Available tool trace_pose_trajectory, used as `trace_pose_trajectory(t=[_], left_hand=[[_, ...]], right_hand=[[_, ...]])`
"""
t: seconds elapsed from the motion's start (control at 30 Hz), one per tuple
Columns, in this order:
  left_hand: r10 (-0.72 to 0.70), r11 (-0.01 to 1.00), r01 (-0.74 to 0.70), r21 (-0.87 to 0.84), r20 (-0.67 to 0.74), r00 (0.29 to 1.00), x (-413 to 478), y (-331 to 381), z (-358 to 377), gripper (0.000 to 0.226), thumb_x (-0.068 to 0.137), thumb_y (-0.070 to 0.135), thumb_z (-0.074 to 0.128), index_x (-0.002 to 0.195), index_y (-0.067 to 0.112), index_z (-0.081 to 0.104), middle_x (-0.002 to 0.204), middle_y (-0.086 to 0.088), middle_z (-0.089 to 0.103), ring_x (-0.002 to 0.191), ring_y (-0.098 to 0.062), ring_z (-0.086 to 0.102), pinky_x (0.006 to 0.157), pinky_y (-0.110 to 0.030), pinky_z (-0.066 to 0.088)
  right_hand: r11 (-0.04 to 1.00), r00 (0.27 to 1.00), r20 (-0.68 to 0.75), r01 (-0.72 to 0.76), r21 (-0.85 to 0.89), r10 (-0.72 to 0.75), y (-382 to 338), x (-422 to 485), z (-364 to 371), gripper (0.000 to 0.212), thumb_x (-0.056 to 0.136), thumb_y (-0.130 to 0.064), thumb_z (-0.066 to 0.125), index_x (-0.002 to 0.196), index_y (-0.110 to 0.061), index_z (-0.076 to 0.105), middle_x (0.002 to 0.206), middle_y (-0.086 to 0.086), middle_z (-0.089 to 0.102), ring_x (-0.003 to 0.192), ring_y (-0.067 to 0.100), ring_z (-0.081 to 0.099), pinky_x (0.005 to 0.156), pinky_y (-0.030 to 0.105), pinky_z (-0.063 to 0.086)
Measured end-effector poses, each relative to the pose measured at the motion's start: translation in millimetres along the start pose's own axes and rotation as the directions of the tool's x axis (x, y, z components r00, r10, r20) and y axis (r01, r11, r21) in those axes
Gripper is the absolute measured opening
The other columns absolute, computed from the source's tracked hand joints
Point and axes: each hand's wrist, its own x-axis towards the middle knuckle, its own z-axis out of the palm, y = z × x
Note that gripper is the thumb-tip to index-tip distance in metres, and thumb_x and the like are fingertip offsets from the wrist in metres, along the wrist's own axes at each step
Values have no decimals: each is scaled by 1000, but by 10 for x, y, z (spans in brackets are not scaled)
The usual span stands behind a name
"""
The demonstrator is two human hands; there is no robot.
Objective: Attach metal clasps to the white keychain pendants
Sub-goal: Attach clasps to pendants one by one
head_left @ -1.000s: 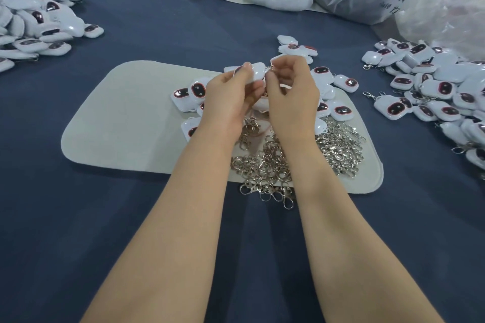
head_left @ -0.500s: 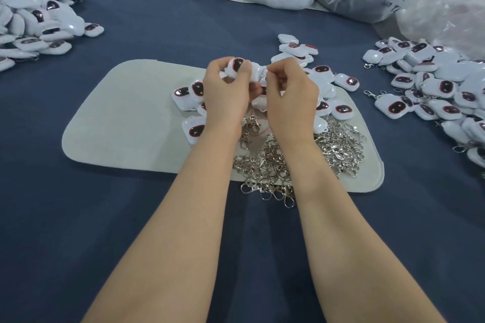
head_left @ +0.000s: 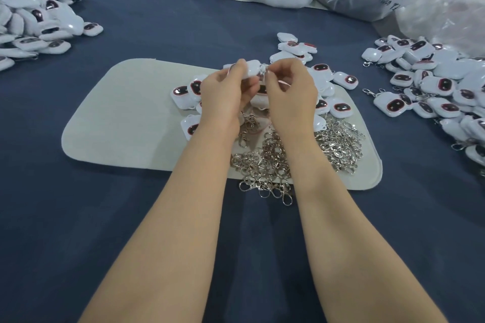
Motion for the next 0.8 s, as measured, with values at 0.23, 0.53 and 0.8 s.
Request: trace_pose_trajectory(t=[0.23, 0.53, 0.8], left_hand=[[-71, 989, 73, -126, 25, 997, -16, 26, -12, 18, 92, 8, 60, 74, 4, 60, 47, 4, 61, 47, -2, 61, 48, -12, 49], [-71, 995, 74, -73, 40, 997, -49, 50, -3, 17, 92, 10, 60, 75, 6, 59, 46, 4, 61, 44, -2, 60, 47, -13, 48], [4, 1000, -5, 27, 30, 1000, -48, 17, 16, 13, 93, 9, 59, 80, 5, 60, 54, 1, 63, 50, -4, 62, 53, -15, 51]], right_hand=[[996, 999, 41, -10, 91, 6, -44, -5, 19, 16, 89, -2, 52, 88, -17, 57, 81, -15, 60, 81, 5, 61, 78, 18, 49], [990, 999, -32, 8, 141, -3, -70, -19, 36, 7, 91, -8, 57, 88, -15, 60, 81, -11, 62, 80, 8, 60, 80, 23, 50], [995, 996, -88, 20, 94, -11, -46, -8, 39, 7, 92, -11, 55, 89, -16, 58, 77, -14, 59, 71, -1, 54, 71, 13, 43]])
